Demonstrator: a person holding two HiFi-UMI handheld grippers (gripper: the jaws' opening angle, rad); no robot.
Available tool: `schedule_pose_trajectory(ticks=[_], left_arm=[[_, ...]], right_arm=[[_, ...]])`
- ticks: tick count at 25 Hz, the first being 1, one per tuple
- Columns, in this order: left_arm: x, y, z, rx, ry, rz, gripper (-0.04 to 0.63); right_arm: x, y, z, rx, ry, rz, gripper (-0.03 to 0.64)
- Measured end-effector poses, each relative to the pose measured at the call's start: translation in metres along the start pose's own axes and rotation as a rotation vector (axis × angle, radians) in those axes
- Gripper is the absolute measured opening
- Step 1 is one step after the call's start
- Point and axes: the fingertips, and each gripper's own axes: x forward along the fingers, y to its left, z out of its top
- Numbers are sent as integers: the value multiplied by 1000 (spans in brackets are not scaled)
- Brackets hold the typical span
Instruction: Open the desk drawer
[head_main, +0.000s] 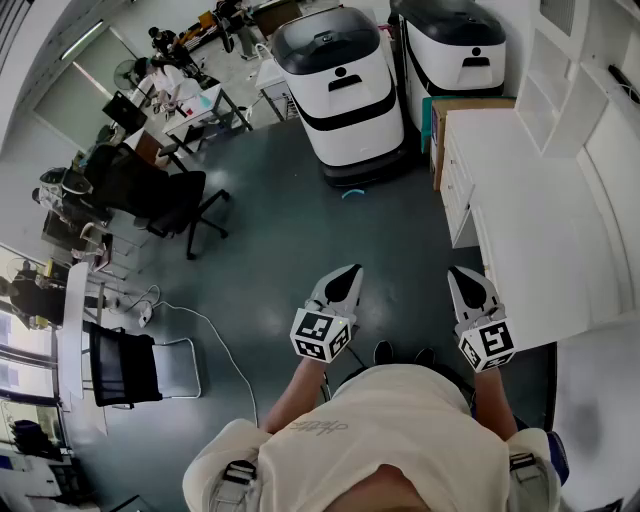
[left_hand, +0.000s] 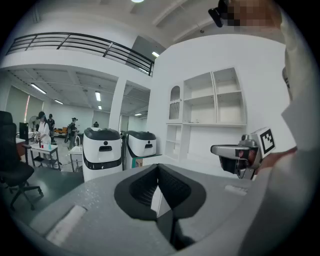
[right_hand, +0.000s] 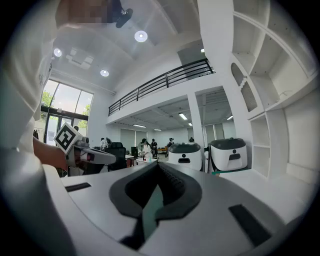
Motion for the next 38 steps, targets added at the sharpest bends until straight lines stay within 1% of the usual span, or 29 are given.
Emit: schedule_pose_trajectory(ticks=[3,8,11,16,19,21,23,27,31,35,38], left_arm=[[4,-1,-2,-13,2,8,14],[12,-12,-10,-27,16,6,14],[17,-19,-18,-47,44,1,14],[31,-31,-29,-47,69,0,14],[35,-24,-37,-54,85,-2,14],[41,-14,-40,-75,93,-7,14],[55,-5,-38,-88,87,-22,14],[83,22,-24,-72,40,-63,14],[108,73,-6,-39,7,-65,14],[117,122,3,-38,9,-90,14],[126,157,4,-40,12,-109,14]], right_arm=[[-2,-5,0,-7,-4,10,-5],[-8,-14,-5,11,2,25,-5],[-13,-19,-16,33,22,26,-5],[-14,-37,-45,67,73,25,-5],[-6,-39,-51,67,89,28,-5],[3,-43,-47,55,90,22,-5],[13,-54,-46,50,103,-3,-5],[45,-68,-41,33,112,-45,-5],[97,-72,-18,-14,81,-62,-5],[148,-71,0,-27,68,-102,-5],[179,-68,5,-40,64,-131,-5]])
